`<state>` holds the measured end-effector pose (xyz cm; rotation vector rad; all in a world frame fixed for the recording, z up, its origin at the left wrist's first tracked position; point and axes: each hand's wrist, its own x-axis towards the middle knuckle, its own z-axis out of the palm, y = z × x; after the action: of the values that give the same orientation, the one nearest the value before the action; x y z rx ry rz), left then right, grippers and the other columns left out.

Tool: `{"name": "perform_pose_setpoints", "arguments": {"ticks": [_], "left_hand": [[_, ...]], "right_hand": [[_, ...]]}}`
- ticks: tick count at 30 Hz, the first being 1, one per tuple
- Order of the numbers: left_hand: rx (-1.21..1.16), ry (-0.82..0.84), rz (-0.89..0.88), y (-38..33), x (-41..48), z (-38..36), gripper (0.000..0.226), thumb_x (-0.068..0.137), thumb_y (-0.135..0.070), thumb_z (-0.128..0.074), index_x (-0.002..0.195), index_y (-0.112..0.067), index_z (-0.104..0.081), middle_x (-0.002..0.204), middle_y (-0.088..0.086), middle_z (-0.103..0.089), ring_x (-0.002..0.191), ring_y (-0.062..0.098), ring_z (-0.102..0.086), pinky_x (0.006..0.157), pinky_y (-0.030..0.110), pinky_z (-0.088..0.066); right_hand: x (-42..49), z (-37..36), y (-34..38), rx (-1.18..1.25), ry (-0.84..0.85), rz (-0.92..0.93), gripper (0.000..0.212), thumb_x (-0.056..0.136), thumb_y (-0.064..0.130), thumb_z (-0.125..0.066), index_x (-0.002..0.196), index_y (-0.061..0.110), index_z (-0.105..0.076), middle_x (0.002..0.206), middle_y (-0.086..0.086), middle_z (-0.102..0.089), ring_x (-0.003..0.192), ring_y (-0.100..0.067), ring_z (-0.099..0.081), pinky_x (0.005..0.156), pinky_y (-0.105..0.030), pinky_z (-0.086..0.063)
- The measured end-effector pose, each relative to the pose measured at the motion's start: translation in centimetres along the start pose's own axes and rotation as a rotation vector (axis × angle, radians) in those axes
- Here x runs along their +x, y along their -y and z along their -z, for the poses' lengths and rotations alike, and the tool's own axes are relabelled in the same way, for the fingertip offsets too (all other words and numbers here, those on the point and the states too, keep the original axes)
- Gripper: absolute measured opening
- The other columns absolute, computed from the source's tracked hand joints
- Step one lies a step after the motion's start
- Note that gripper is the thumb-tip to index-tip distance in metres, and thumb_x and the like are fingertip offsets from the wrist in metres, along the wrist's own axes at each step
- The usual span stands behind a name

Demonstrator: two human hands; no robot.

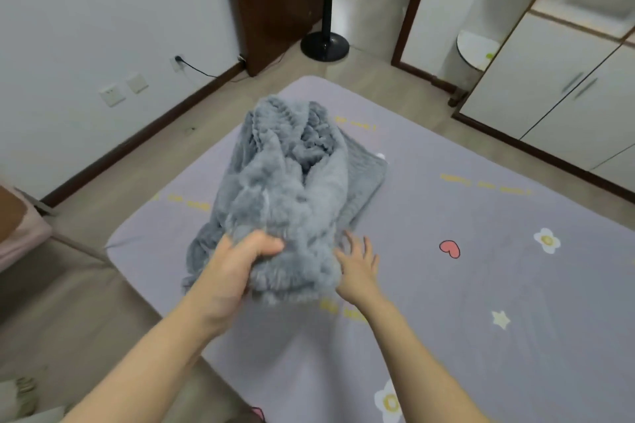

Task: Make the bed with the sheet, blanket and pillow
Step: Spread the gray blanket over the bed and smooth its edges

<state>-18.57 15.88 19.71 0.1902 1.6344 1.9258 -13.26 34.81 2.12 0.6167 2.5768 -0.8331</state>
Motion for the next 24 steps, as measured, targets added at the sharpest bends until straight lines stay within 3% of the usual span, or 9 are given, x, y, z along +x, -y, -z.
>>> {"name": "perform_pose_setpoints", "arguments": {"ticks": [2, 4, 8, 11, 13, 14, 17, 21, 24], "left_hand": [[-0.063, -0.024, -0.036, -3.1, 1.4, -0.2, 0.032, 0.055, -0.032, -0.066, 0.085, -0.024, -0.075, 0.083, 0.002, -0.073, 0.076, 0.018, -0.071, 0.063, 0.032, -0.059], [-0.087, -0.071, -0.072, -5.9, 3.4, 0.4, 0.022, 0.066, -0.030, -0.066, 0.084, -0.019, -0.074, 0.086, 0.006, -0.073, 0.079, 0.020, -0.071, 0.066, 0.033, -0.059], [-0.027, -0.003, -0.113, -9.1, 6.8, 2.2, 0.033, 0.088, -0.040, -0.057, 0.109, -0.019, -0.070, 0.111, 0.000, -0.073, 0.102, 0.014, -0.069, 0.081, 0.027, -0.056], [0.086, 0.162, -0.104, -8.5, 7.8, 3.5, 0.053, 0.090, -0.062, -0.046, 0.129, -0.028, -0.056, 0.126, -0.005, -0.066, 0.116, 0.012, -0.062, 0.098, 0.032, -0.049], [0.251, 0.130, -0.096, -6.8, 7.1, 3.6, 0.052, 0.088, -0.069, -0.035, 0.131, -0.041, -0.047, 0.126, -0.008, -0.063, 0.112, 0.009, -0.062, 0.095, 0.030, -0.046], [0.301, 0.073, -0.124, -5.3, 6.3, 3.5, 0.046, 0.094, -0.060, -0.032, 0.133, -0.039, -0.043, 0.126, -0.007, -0.060, 0.108, 0.006, -0.061, 0.095, 0.026, -0.045], [0.405, 0.028, -0.146, 1.0, 1.7, 2.5, 0.030, 0.097, -0.015, -0.050, 0.127, -0.008, -0.049, 0.117, 0.004, -0.052, 0.097, 0.005, -0.056, 0.084, 0.005, -0.043], [0.341, 0.554, 0.326, 6.7, -4.8, 0.6, 0.045, 0.068, -0.029, -0.079, 0.109, -0.021, -0.062, 0.114, 0.002, -0.067, 0.102, 0.009, -0.060, 0.094, 0.024, -0.050], [0.370, 0.662, 0.333, 7.3, -5.3, -0.3, 0.032, 0.079, -0.018, -0.077, 0.108, -0.024, -0.065, 0.116, -0.001, -0.069, 0.096, -0.002, -0.063, 0.091, 0.021, -0.052]], "right_hand": [[-0.6, 1.6, 2.4, 0.075, 0.049, -0.037, 0.041, 0.091, 0.019, -0.044, 0.131, 0.019, -0.052, 0.148, -0.013, -0.040, 0.138, -0.035, -0.032, 0.114, -0.056, -0.022], [-2.0, 3.3, 5.3, 0.328, 0.103, -0.063, 0.025, 0.093, 0.013, -0.044, 0.106, -0.002, -0.059, 0.118, -0.025, -0.061, 0.110, -0.037, -0.057, 0.095, -0.052, -0.044], [-7.4, 9.5, 9.2, 0.574, 0.495, -0.082, 0.014, 0.086, 0.019, -0.059, 0.077, 0.015, -0.068, 0.078, -0.002, -0.071, 0.070, -0.014, -0.065, 0.074, -0.030, -0.052], [-11.5, 16.9, 10.4, 1.258, 0.593, 0.120, 0.019, 0.079, 0.023, -0.072, 0.090, 0.008, -0.076, 0.087, -0.008, -0.075, 0.078, -0.018, -0.072, 0.075, -0.029, -0.058], [-12.8, 21.0, 10.8, 1.700, 0.496, 0.253, 0.030, 0.090, 0.027, -0.058, 0.104, 0.003, -0.071, 0.099, -0.015, -0.073, 0.094, -0.024, -0.069, 0.088, -0.037, -0.056], [-12.9, 22.2, 11.1, 1.811, 0.363, 0.252, 0.035, 0.095, 0.033, -0.048, 0.106, 0.007, -0.068, 0.101, -0.011, -0.072, 0.098, -0.022, -0.066, 0.092, -0.036, -0.054], [-11.9, 22.9, 11.9, 1.851, 0.099, 0.233, 0.039, 0.098, 0.042, -0.038, 0.110, 0.014, -0.062, 0.107, -0.005, -0.067, 0.105, -0.020, -0.061, 0.096, -0.037, -0.050], [-10.0, 20.6, 13.4, 1.897, -0.075, 0.214, 0.049, 0.103, 0.039, -0.031, 0.137, 0.007, -0.047, 0.132, -0.013, -0.057, 0.127, -0.025, -0.051, 0.106, -0.042, -0.041], [-9.6, 20.1, 11.9, 1.941, -0.195, 0.174, 0.046, 0.103, 0.035, -0.035, 0.138, 0.008, -0.046, 0.135, -0.012, -0.055, 0.134, -0.025, -0.045, 0.112, -0.038, -0.033]]}}
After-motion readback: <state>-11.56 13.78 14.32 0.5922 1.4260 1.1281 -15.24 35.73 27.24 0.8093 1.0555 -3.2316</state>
